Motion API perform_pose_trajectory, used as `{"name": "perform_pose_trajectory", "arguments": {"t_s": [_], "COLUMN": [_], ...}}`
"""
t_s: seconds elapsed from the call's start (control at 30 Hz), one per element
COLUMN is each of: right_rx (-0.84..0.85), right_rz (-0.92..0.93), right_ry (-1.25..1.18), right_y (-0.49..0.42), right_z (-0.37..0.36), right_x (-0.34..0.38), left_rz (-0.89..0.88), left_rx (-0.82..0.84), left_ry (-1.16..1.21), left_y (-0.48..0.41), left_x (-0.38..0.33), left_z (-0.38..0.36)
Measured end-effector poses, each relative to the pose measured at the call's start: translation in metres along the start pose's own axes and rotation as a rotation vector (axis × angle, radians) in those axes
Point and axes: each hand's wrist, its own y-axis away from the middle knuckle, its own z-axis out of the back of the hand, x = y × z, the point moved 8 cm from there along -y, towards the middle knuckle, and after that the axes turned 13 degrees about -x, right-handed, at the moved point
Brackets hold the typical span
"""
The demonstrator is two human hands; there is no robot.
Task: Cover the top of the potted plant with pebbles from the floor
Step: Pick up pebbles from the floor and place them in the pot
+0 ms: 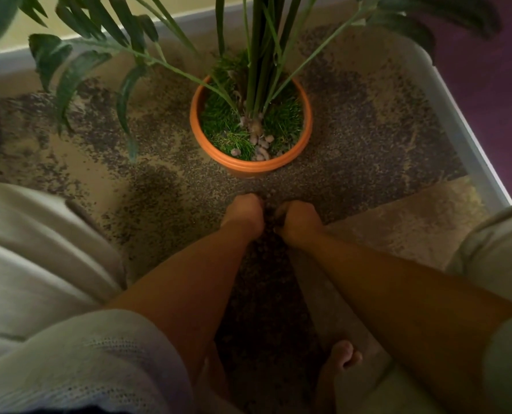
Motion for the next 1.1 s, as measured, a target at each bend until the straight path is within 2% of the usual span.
{"name": "perform_pose_trajectory", "arguments": {"t_s": [0.27,0.43,0.63,0.77,0.83,0.93,1.1], "right_rx": [-0.065,-0.056,0.092,0.173,0.19,0.208,0.101], "right_rz": [-0.108,-0.146,-0.163,-0.102,-0.057,-0.073,-0.097], "right_ry": [-0.028,-0.108,-0.131,-0.138,-0.182,-0.428,-0.797], "right_y": [-0.007,-0.009,-0.001,0.009,0.011,0.008,-0.009], "right_z": [0.012,0.02,0.045,0.076,0.089,0.106,0.131], "right_x": [-0.003,0.0,0.009,0.022,0.027,0.036,0.06], "left_rz": [-0.017,-0.046,-0.13,-0.218,-0.221,-0.16,-0.011], "left_rx": [-0.024,0.031,0.109,0.142,0.176,0.193,0.012], "left_ry": [0.007,-0.018,-0.079,-0.072,0.026,0.317,0.725], "left_y": [-0.002,0.001,0.016,0.034,0.044,0.047,0.021], "left_x": [0.001,-0.004,-0.022,-0.039,-0.044,-0.047,-0.038], "left_z": [0.006,0.011,0.035,0.067,0.086,0.128,0.188]}}
